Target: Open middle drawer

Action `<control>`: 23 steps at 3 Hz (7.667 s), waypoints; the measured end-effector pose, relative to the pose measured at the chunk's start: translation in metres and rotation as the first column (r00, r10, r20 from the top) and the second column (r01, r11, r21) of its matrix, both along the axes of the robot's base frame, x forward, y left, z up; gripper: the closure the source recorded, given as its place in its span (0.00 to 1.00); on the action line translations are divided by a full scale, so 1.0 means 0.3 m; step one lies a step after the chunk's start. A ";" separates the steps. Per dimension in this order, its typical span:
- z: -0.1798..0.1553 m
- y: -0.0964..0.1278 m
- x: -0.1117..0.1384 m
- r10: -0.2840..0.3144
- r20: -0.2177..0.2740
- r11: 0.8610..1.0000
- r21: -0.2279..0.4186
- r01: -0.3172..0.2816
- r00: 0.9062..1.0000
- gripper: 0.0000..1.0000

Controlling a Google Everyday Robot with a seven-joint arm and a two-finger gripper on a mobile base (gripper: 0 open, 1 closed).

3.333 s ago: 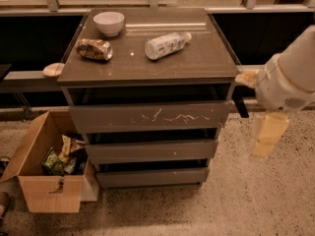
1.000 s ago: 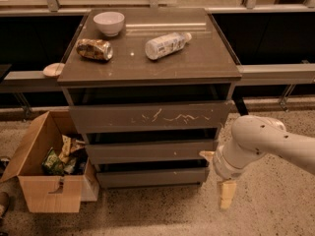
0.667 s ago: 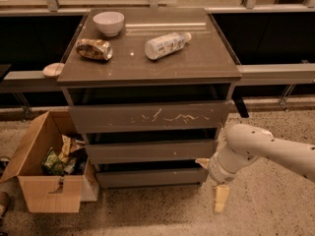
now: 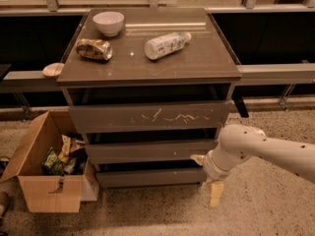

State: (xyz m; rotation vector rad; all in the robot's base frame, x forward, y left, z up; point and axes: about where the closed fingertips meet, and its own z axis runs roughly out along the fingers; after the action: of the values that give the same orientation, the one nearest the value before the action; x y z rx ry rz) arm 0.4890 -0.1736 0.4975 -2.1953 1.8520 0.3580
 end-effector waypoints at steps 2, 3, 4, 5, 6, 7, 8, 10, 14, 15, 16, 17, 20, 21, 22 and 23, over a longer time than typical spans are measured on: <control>-0.096 0.104 0.287 0.044 0.136 0.995 0.080 -0.055 0.990 0.00; -0.096 0.104 0.287 0.044 0.136 0.995 0.080 -0.055 0.990 0.00; -0.092 0.078 0.355 0.035 0.192 0.997 0.067 -0.048 0.981 0.00; -0.079 0.050 0.458 0.028 0.240 0.998 0.042 -0.039 0.970 0.00; -0.112 0.033 0.548 0.012 0.236 1.000 0.010 -0.015 0.972 0.00; -0.194 0.013 0.604 -0.019 0.191 1.000 -0.016 0.023 0.981 0.00; -0.202 0.011 0.598 -0.023 0.187 1.000 -0.015 0.026 0.982 0.01; -0.330 -0.014 0.559 -0.091 0.113 0.996 0.002 0.091 0.989 0.46; -0.300 -0.010 0.558 -0.095 0.118 0.995 0.014 0.095 0.988 0.74; -0.300 -0.010 0.558 -0.095 0.118 0.995 0.014 0.095 0.988 0.51; -0.301 -0.010 0.558 -0.095 0.118 0.995 0.014 0.095 0.988 0.28; -0.301 -0.010 0.558 -0.095 0.118 0.995 0.014 0.095 0.988 0.04; -0.298 -0.002 0.320 -0.012 0.000 1.000 0.015 0.012 1.000 0.03; -0.314 -0.009 0.261 0.005 -0.062 1.000 0.016 -0.004 0.998 0.27; -0.299 -0.009 0.261 0.005 -0.062 1.000 0.016 -0.004 0.998 0.48; -0.270 -0.012 0.258 -0.009 -0.053 1.000 0.019 0.010 0.999 0.80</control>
Offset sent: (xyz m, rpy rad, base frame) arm 0.1267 0.0446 -0.0368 0.1360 -0.1894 0.0513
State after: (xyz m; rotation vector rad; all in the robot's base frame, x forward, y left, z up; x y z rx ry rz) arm 0.5664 -0.1773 0.4166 -2.1838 1.8781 0.4345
